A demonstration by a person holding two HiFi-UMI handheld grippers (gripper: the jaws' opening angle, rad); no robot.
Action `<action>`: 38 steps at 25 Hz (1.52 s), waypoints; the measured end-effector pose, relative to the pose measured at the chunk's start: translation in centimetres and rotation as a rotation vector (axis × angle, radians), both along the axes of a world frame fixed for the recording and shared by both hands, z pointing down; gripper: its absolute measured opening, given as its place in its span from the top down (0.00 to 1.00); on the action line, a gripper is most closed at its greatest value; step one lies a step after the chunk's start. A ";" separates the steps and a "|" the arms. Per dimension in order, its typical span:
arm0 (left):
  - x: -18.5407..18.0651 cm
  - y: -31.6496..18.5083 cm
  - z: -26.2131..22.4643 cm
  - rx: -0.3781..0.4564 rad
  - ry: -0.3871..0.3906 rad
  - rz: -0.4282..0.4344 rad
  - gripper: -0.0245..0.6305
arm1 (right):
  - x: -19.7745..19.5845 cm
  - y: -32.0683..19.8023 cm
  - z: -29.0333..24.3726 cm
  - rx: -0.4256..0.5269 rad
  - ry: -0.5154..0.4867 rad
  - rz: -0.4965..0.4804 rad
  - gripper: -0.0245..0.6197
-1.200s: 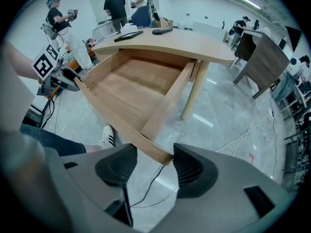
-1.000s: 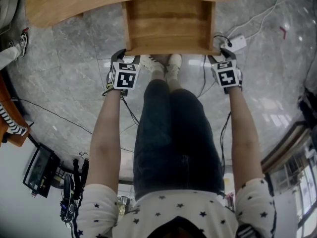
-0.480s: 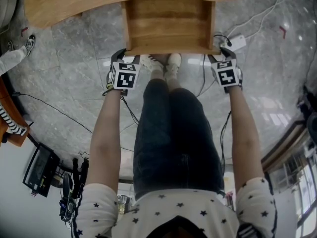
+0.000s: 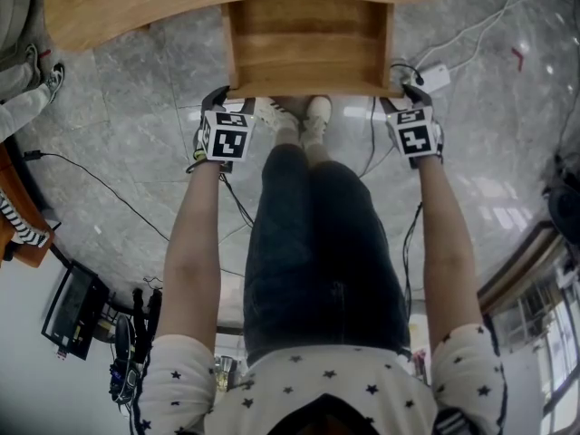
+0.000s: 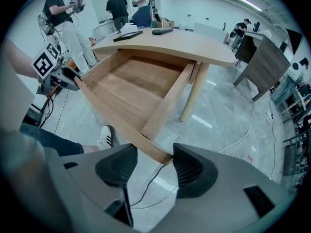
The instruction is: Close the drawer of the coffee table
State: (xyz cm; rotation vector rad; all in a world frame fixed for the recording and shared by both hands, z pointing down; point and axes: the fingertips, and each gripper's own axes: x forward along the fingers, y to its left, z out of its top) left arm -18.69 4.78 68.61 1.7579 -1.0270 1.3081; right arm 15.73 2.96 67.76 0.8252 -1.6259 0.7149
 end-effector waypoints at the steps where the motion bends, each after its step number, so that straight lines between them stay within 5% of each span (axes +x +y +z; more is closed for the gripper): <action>1: 0.0 -0.1 0.0 0.000 0.000 0.000 0.61 | 0.0 -0.1 0.0 0.000 0.000 -0.001 0.59; 38: -0.3 -3.1 -0.2 0.041 -0.008 0.014 0.61 | -0.1 -2.6 -0.1 0.044 0.004 0.009 0.59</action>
